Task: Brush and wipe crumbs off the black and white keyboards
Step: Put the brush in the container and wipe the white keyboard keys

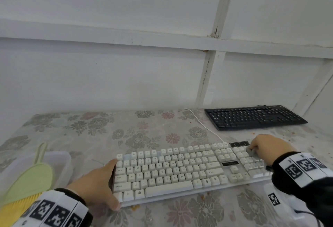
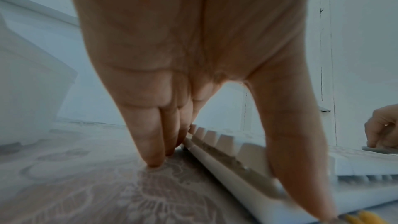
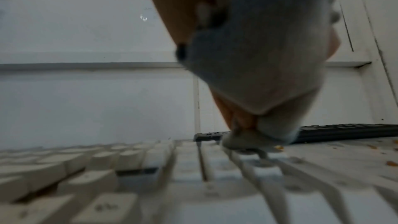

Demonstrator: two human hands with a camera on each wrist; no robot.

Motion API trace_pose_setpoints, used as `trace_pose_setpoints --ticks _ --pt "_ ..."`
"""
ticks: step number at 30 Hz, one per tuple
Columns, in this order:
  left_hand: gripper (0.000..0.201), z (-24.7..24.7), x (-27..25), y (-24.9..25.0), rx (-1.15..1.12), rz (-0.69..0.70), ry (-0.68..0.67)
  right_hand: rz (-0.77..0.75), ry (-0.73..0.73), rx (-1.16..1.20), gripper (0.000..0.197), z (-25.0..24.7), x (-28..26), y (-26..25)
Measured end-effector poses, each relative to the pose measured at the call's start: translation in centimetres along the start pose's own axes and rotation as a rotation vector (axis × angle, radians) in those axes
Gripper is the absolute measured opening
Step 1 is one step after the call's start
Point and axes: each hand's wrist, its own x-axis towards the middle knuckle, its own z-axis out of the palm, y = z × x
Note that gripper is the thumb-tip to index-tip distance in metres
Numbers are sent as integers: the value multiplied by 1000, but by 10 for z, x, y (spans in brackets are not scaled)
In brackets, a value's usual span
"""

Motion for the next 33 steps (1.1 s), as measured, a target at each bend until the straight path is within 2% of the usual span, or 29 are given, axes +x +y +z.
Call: trace_pose_setpoints --ticks 3,6,10,16,20,24,29,33 --pt "111 0 0 0 -1 -1 3 -106 44 51 19 2 -5 -12" --pt "107 0 0 1 -5 8 -1 -169 3 29 22 7 -14 -19" --pt "107 0 0 1 -7 4 -5 -86 12 33 25 8 -13 2" --pt "117 0 2 -1 -3 -18 -8 41 -52 26 23 1 -1 25" --pt "115 0 2 0 3 -15 -7 60 -37 9 23 -6 4 25" --pt "111 0 0 2 4 -14 -6 -137 70 81 19 -16 -11 -22" --pt "108 1 2 1 26 -11 11 -538 -16 223 29 -28 -59 -132" --pt "111 1 3 -2 27 -34 13 -750 -50 257 33 -27 -90 -210"
